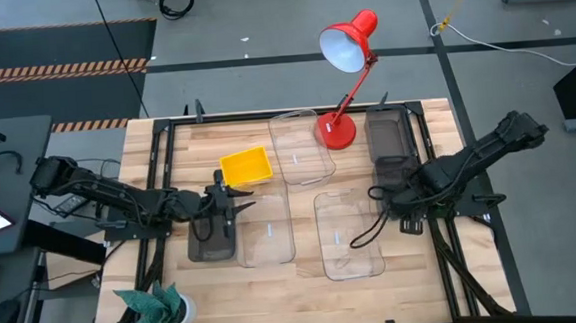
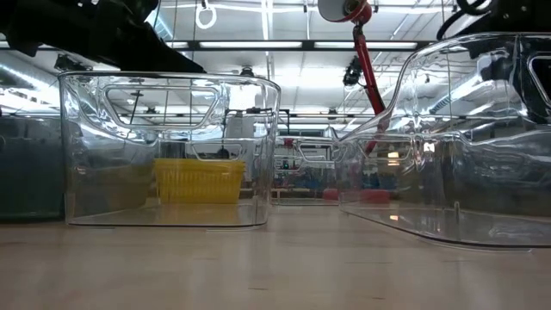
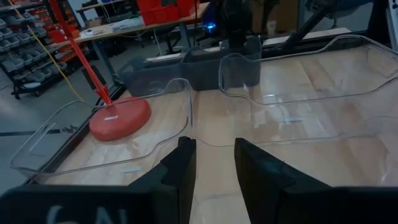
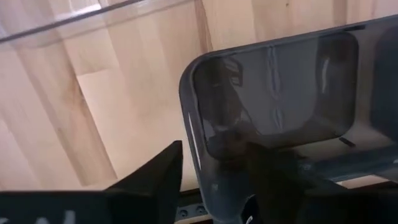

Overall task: Stack baskets by color
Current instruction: Stack the bottom right black transparent bin on the top right black transparent bin

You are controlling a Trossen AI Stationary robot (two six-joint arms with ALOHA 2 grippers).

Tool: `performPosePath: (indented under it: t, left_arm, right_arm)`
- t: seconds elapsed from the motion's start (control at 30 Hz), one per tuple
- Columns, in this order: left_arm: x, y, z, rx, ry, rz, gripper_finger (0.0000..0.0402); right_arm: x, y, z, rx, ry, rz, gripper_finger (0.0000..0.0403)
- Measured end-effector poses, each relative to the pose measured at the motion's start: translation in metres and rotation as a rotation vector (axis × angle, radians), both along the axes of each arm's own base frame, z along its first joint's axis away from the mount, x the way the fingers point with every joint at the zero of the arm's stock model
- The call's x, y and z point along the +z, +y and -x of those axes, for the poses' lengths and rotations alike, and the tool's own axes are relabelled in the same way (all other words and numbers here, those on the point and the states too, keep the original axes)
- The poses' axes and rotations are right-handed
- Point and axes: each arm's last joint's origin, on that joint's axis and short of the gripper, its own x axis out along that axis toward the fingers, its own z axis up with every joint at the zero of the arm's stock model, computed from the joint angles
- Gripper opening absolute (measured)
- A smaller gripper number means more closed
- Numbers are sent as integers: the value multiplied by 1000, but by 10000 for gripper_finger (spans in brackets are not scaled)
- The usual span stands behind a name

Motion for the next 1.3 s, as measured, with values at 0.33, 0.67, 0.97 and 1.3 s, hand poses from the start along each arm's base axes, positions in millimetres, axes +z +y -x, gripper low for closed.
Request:
performPosePath:
  t: [0.33,0.67,0.97,1.3]
  left_arm:
    - [-1,0,0,0,9,-2,117]
    - [-2,0,0,1,18,0,117]
    - [-2,0,0,1,20,3,117]
    - [-2,0,0,2,20,3,117]
  right_arm:
    - [-15,11,-13,39,77,-9,194]
    - [-41,14,-7,63,91,46,186]
    - [-65,14,-6,62,37,19,106]
    - [-56,17,-9,70,49,-34,14]
